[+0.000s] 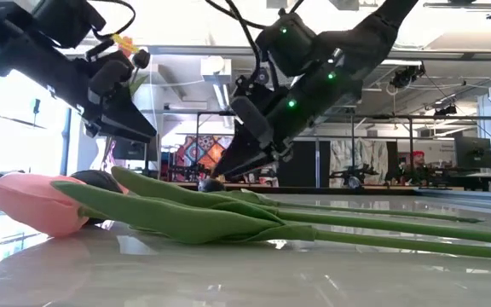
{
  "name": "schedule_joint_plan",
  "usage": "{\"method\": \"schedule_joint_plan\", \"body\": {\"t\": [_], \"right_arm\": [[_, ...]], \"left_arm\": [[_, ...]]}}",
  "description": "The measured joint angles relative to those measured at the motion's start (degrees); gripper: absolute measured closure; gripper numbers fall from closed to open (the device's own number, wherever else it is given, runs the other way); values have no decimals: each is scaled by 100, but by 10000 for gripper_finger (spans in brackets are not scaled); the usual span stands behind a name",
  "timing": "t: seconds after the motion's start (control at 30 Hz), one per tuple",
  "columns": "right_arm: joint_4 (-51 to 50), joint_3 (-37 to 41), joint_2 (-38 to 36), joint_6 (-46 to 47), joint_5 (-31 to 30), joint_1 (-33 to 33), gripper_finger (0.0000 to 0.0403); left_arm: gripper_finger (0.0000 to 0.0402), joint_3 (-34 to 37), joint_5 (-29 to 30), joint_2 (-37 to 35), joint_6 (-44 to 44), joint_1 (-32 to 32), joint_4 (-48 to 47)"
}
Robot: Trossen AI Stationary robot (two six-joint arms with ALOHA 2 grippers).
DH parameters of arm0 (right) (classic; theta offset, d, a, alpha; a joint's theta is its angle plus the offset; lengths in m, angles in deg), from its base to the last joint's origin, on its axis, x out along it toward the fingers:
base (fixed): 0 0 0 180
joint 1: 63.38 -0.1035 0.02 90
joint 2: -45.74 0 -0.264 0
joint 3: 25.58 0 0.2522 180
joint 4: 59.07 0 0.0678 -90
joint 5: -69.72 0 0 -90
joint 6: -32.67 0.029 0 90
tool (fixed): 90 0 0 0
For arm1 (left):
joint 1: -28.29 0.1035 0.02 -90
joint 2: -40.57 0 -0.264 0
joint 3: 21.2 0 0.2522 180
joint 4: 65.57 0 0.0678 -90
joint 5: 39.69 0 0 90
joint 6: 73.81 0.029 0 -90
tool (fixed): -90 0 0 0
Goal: Sort flowers into vase by color
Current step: Put the black flower into the purple glass vase
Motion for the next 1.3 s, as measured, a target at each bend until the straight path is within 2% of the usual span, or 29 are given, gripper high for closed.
{"method": "schedule_joint_plan", "body": {"t": [0.13, 0.23, 0.63, 0.83, 1.1, 1.3], "right_arm": [[-12, -3, 174, 4, -219, -2, 220], [-7, -3, 246, 14, -211, 39, 239], [-339, -16, 379, 186, 67, 274, 394], [-26, 3, 290, 207, -148, 274, 398], [219, 0, -319, -134, -653, 276, 401], [877, -1, -787, -387, -684, 309, 402]], "left_arm": [[241, 0, -1, 255, 5, 0, 49], [241, 0, 2, 410, 3, 0, 46], [241, 0, 17, 615, 49, 0, 143], [241, 0, -25, 610, 54, 0, 392], [241, 0, 89, 610, 196, -54, 454], [241, 0, 81, 610, 269, -171, 800]]}}
